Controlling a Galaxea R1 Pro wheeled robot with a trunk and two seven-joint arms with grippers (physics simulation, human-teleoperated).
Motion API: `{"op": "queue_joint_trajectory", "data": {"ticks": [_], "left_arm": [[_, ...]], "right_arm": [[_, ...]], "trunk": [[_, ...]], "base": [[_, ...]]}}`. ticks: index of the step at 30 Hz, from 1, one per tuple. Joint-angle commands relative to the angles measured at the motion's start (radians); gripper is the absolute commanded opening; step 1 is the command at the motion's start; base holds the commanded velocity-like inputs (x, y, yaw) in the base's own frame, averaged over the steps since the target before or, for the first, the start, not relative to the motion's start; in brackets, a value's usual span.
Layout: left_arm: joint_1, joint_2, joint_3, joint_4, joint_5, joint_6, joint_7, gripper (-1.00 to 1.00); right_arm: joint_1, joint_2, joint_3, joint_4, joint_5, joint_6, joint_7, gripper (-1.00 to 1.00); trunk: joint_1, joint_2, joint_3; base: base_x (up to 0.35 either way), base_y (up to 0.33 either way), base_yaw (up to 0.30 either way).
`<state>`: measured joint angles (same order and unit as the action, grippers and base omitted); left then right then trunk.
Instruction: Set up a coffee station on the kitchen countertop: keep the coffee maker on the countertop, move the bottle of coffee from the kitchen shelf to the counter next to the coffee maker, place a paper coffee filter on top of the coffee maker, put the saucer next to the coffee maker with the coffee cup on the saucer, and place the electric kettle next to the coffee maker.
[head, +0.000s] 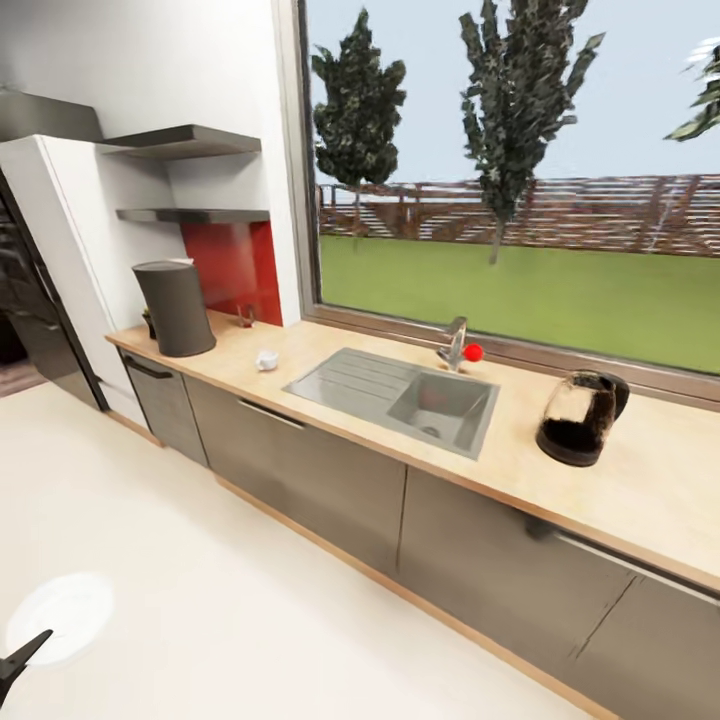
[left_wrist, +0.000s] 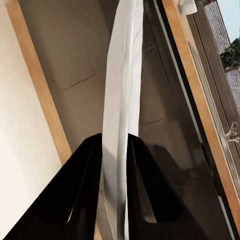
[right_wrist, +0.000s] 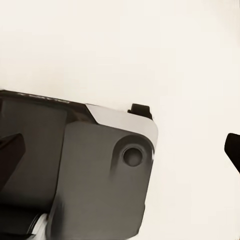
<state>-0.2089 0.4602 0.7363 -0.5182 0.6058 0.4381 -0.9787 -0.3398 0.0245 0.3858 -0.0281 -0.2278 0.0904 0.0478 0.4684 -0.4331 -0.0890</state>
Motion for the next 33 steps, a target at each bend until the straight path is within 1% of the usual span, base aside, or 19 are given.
{"op": "queue_joint_trajectory", "data": {"ticks": [1, 20, 23, 33], "left_arm": [[-0.001, 0.0, 0.002, 0.002, 0.003, 0.007, 0.0, -1.0], [-0.001, 0.0, 0.003, 0.008, 0.005, 0.007, -0.002, -1.0], [-0.001, 0.0, 0.003, 0.008, 0.005, 0.007, -0.002, -1.0], [-0.001, 0.0, 0.002, 0.009, 0.005, 0.008, -0.003, -1.0]], "right_arm": [[-0.001, -0.001, 0.008, -0.001, -0.01, 0.005, 0.001, 1.0], [-0.001, 0.0, 0.008, -0.001, -0.011, 0.005, 0.003, 1.0], [-0.001, 0.0, 0.008, -0.001, -0.011, 0.005, 0.003, 1.0], [-0.001, 0.0, 0.009, -0.001, -0.009, 0.002, 0.003, 1.0]], "trunk": [[0.001, -0.002, -0.003], [0.001, -0.002, -0.019], [0.001, -0.002, -0.021], [0.001, -0.002, -0.021]], "base": [[0.19, 0.283, 0.23], [0.231, 0.253, 0.243], [0.315, 0.076, 0.14], [0.335, 0.009, 0.011]]}}
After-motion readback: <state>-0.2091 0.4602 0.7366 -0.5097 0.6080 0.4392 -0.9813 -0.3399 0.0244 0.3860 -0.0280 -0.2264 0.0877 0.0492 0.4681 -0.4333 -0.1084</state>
